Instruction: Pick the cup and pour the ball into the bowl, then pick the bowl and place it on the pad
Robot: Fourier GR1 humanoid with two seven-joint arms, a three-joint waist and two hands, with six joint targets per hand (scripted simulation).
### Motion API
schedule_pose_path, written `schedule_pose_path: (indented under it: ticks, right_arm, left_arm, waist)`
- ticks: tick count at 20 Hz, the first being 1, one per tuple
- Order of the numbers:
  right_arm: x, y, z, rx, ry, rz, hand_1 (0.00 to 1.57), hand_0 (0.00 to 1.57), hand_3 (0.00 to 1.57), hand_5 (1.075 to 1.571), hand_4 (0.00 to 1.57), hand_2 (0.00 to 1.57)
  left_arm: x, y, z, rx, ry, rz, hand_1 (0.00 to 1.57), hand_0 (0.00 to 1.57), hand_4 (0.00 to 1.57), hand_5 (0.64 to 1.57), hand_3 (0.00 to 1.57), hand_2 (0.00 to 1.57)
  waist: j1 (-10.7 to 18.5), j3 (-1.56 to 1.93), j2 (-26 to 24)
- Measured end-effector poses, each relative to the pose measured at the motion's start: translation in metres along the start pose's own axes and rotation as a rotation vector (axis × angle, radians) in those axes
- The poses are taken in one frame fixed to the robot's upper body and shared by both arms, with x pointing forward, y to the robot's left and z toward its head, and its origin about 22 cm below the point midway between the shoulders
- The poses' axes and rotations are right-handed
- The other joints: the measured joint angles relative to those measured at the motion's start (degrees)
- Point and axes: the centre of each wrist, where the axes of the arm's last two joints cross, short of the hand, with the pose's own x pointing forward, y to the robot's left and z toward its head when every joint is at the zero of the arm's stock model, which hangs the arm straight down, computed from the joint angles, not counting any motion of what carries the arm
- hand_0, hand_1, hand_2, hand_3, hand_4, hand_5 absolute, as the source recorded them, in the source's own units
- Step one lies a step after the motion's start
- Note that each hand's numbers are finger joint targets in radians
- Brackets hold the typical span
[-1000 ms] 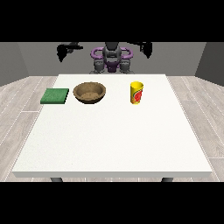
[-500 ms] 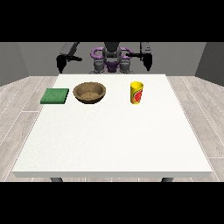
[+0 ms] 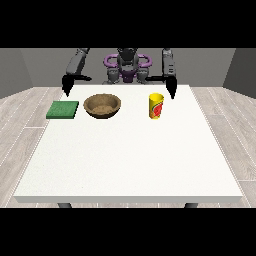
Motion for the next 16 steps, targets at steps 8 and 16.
schedule_pose_path:
  ticks: [8,16]
  right_arm:
    - [-0.003,0.001,-0.018,0.041,-0.09,-0.016,0.0,0.0,0.0,1.545,0.0,0.0]
    - [-0.006,-0.005,-0.023,0.065,-0.116,-0.019,0.0,0.0,0.0,1.548,0.0,0.0]
  left_arm:
    - [-0.017,0.025,-0.026,0.056,-0.082,-0.012,0.0,0.0,0.0,1.407,0.0,0.0]
    - [-0.034,0.028,-0.037,0.087,-0.095,-0.026,0.0,0.0,0.0,1.392,0.0,0.0]
  waist:
    - [-1.91,0.0,6.33]
    - [-3.96,-0.01,8.59]
